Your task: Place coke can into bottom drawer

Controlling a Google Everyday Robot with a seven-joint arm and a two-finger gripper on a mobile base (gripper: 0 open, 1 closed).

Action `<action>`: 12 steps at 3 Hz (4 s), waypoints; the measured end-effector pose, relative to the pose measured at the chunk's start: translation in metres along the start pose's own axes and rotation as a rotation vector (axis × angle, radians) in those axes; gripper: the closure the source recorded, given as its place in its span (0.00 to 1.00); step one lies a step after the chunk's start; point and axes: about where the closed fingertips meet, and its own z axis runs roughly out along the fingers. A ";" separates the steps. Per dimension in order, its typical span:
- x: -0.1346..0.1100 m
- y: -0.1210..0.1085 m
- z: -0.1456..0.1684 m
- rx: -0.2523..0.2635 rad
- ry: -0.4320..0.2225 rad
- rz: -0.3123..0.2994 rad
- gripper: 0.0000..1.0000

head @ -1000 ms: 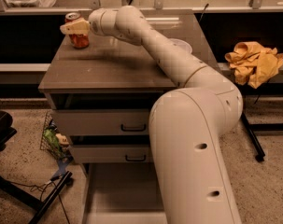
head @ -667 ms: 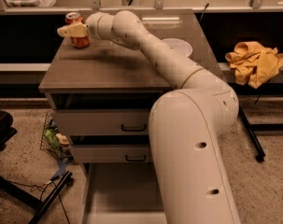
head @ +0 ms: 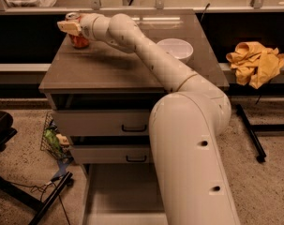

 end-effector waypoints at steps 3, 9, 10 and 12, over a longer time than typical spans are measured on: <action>0.000 0.008 0.007 -0.014 -0.004 0.000 1.00; -0.098 0.082 -0.219 0.020 -0.106 -0.098 1.00; -0.069 0.116 -0.251 0.054 -0.095 -0.079 1.00; 0.075 0.159 -0.321 0.067 -0.032 -0.007 1.00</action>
Offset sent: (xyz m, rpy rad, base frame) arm -0.0009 0.0037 0.0018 0.0041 -0.0053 0.0060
